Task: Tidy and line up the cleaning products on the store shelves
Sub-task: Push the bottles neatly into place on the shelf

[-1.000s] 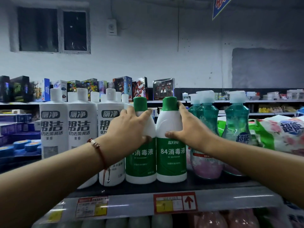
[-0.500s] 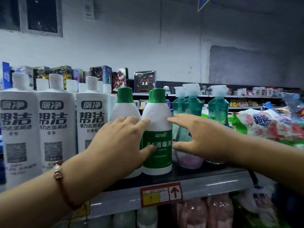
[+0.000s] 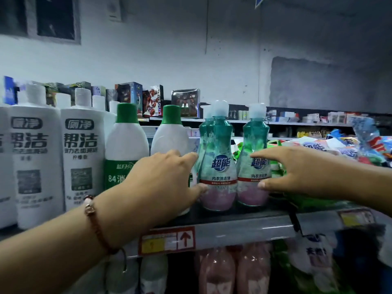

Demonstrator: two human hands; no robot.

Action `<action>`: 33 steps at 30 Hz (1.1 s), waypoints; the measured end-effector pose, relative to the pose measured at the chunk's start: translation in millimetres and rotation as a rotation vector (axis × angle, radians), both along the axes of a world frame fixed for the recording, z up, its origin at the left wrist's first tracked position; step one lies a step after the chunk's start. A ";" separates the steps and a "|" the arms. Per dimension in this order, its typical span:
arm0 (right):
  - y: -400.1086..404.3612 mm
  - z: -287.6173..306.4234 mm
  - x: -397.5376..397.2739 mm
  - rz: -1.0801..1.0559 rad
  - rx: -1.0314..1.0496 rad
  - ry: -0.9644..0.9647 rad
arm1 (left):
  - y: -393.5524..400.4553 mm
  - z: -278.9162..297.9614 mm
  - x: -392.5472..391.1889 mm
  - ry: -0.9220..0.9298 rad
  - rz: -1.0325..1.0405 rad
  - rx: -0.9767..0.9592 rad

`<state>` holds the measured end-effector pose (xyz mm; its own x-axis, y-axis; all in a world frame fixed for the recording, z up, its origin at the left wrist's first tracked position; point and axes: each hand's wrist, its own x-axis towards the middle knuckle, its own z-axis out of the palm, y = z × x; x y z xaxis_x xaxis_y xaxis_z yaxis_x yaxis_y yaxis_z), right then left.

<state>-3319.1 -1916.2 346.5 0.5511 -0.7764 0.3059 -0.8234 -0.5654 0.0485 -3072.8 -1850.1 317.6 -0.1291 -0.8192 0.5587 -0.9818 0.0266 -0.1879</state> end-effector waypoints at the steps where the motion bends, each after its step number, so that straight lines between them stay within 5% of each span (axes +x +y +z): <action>1: -5.8 3.5 -7.7 0.007 -0.012 -0.007 | -4.6 0.7 -8.2 -0.011 0.028 0.004; 7: -61.9 22.3 -44.4 0.055 -0.070 -0.107 | -54.7 13.5 -54.9 0.033 0.124 -0.018; 20: -176.4 4.7 3.7 0.237 0.359 -0.966 | -139.5 2.1 -93.8 0.327 0.290 -0.147; 27: -173.0 -2.7 -4.6 0.342 0.311 -0.974 | -144.3 -13.0 -91.2 0.300 0.285 -0.270; 33: -172.5 -25.6 4.9 0.504 0.321 -1.208 | -144.4 -17.6 -90.6 0.300 0.224 -0.335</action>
<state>-3314.2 -2088.8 320.9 0.3125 -0.6989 0.6434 0.0428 -0.6663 -0.7445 -3163.4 -1994.5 300.0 0.2358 -0.5776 0.7815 -0.9686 -0.2045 0.1411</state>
